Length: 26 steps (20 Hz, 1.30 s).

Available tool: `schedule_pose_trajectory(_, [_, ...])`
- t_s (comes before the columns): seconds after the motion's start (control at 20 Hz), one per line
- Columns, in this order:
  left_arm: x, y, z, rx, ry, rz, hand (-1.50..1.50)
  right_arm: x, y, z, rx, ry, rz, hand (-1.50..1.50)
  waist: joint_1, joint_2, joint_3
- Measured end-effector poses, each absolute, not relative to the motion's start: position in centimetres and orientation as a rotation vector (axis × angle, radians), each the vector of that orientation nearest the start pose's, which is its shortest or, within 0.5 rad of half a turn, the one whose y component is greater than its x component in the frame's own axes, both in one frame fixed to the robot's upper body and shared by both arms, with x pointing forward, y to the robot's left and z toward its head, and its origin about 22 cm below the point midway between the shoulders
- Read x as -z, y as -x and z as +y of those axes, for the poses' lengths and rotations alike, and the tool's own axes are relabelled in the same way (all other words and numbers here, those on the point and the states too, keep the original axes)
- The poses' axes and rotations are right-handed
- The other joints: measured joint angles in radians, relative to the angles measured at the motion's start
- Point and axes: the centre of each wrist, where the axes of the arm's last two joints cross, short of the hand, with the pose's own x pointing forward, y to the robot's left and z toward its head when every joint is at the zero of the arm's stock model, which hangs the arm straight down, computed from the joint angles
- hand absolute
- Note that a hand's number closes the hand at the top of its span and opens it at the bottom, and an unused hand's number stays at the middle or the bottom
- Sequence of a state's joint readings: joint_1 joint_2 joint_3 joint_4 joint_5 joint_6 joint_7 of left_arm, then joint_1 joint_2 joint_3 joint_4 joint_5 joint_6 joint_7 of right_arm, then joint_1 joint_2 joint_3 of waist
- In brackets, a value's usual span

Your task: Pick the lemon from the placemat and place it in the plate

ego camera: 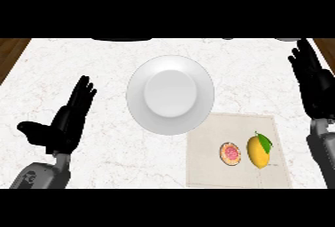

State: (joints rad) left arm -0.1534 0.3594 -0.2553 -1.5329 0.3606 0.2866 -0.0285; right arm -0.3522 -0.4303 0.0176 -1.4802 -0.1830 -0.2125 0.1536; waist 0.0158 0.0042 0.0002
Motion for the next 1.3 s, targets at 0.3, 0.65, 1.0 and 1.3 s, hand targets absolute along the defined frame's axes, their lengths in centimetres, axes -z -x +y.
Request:
schedule_pose_trajectory(0.3, [-1.2, -26.0, 26.6, 0.018, -0.178, -1.474, 0.00, -10.7, -30.1, -27.0, -0.208, -0.110, -1.703, 1.50, -0.016, -0.006, 0.002])
schedule_pose_trajectory(0.65, [0.9, -24.5, 27.4, 0.011, -0.243, -1.328, 0.00, -10.6, -27.7, -30.6, -0.663, 0.361, -1.830, 1.50, -0.040, -0.010, -0.002])
schedule_pose_trajectory(1.0, [1.2, -24.6, 26.4, 0.018, -0.248, -1.298, 0.00, -2.4, -24.1, -32.2, -0.412, -0.036, -1.902, -1.50, -0.035, -0.002, 0.005])
schedule_pose_trajectory(1.3, [1.2, -24.8, 25.2, 0.022, -0.247, -1.290, 0.00, -1.9, -23.2, -35.6, -0.762, 0.063, -1.855, -1.50, -0.021, -0.003, 0.002])
